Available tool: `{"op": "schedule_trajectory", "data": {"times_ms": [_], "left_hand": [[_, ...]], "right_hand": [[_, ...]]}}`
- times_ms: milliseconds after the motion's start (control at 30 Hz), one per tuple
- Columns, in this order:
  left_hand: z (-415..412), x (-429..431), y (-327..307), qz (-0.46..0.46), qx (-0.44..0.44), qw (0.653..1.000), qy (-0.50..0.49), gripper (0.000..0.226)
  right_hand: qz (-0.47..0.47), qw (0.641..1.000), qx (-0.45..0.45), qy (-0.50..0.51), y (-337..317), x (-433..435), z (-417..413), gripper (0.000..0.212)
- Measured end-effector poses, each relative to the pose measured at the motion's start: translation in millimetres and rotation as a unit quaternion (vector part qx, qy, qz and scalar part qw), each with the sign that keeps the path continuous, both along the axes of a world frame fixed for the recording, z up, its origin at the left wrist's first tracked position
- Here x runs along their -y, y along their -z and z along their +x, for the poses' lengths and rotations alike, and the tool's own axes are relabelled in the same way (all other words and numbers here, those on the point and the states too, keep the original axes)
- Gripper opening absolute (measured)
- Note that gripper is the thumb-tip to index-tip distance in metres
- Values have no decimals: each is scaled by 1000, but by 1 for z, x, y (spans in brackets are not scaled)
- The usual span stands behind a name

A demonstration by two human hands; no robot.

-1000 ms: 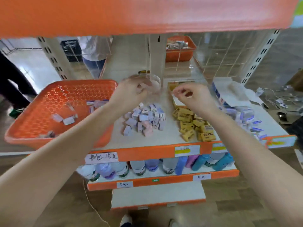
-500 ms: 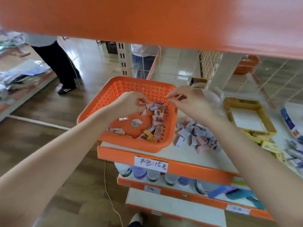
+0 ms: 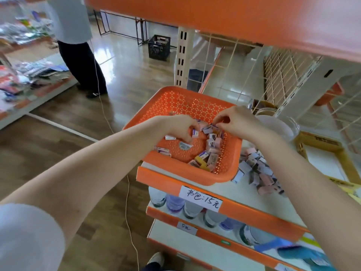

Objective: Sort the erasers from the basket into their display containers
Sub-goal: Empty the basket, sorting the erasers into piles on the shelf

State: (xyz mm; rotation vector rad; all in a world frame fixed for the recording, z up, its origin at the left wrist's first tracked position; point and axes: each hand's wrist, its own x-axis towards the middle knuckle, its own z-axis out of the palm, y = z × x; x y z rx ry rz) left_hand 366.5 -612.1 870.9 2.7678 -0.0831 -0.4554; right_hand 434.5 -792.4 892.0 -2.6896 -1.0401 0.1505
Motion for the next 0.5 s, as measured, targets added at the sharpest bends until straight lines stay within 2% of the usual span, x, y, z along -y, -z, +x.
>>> {"op": "schedule_trajectory", "data": {"times_ms": [100,233,400,500], "left_hand": [[7,1,11,-1,6,1000,12,42],[12,-5,19,10,36,999,22,37],[15,-8,24,7,44,999,11,21],[16,-11,25,9,33,999,-14,23]], "right_hand": [[7,1000,13,9,0,-6,4,18],[-38,999,15,-6,-2,-15,11,22],[-77,997,-19,-18,4,-38,23,34],[-98,993,-60,-21,16,-51,24,35]]}}
